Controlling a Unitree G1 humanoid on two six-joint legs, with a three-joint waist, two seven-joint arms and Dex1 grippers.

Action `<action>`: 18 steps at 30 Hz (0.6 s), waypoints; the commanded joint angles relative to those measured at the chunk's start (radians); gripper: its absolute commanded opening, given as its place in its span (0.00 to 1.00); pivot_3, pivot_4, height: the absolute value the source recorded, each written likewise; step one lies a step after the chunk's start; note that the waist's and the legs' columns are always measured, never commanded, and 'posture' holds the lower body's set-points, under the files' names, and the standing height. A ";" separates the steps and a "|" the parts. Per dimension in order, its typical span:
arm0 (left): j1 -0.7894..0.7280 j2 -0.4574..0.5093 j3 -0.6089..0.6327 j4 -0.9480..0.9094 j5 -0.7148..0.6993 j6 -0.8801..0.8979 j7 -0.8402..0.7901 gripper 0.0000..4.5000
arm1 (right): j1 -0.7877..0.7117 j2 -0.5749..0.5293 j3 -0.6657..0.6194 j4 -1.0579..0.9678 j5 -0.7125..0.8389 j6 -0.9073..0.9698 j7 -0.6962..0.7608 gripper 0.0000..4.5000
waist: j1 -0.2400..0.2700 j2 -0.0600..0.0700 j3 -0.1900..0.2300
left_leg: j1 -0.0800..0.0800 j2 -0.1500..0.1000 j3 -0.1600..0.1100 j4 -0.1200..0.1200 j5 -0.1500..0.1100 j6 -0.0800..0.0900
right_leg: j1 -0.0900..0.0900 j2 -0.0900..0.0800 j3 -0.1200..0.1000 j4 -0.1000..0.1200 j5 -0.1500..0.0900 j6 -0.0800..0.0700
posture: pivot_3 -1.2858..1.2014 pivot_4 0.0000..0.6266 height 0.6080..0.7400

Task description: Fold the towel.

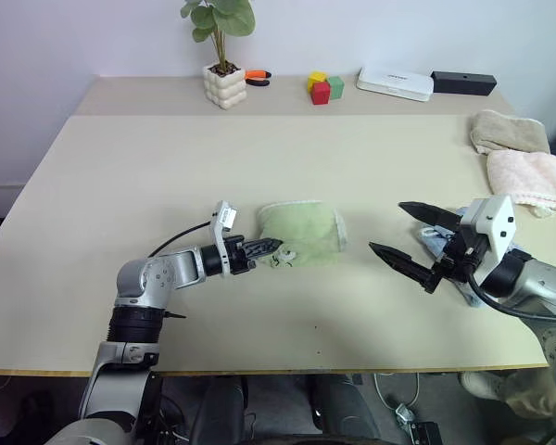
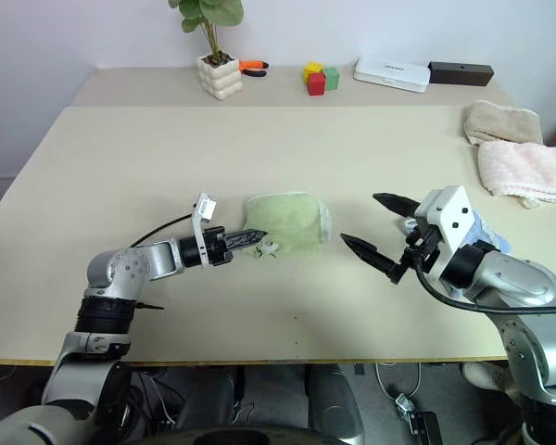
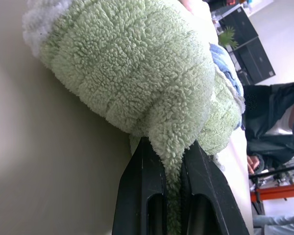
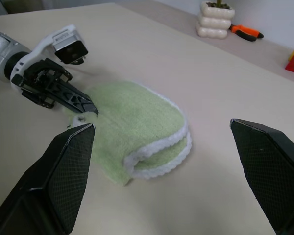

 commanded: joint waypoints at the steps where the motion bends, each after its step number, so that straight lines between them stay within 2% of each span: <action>1: -0.044 -0.004 0.092 0.011 0.019 -0.094 0.074 0.01 | -0.016 -0.003 -0.022 -0.022 0.002 -0.034 0.005 1.00 | -0.002 0.000 0.000 | 0.000 0.000 0.000 0.000 0.000 0.000 | 0.000 0.000 0.000 0.000 0.000 0.000 | 0.52 0.24 1.00; 11: -0.004 0.012 0.349 -0.030 0.070 -0.354 0.344 0.01 | -0.142 0.024 0.089 0.082 -0.010 -0.068 0.057 1.00 | -0.002 0.000 0.000 | 0.000 0.000 0.000 0.000 0.000 0.000 | 0.000 0.000 0.000 0.000 0.000 0.001 | 0.52 0.24 1.00; 18: 0.126 -0.069 0.478 -0.172 0.066 -0.436 0.607 0.01 | -0.264 0.034 0.171 0.199 -0.043 -0.107 0.125 1.00 | 0.000 -0.001 0.000 | 0.000 0.000 0.000 0.000 0.000 0.000 | 0.000 0.000 0.000 0.000 0.000 0.001 | 0.52 0.24 1.00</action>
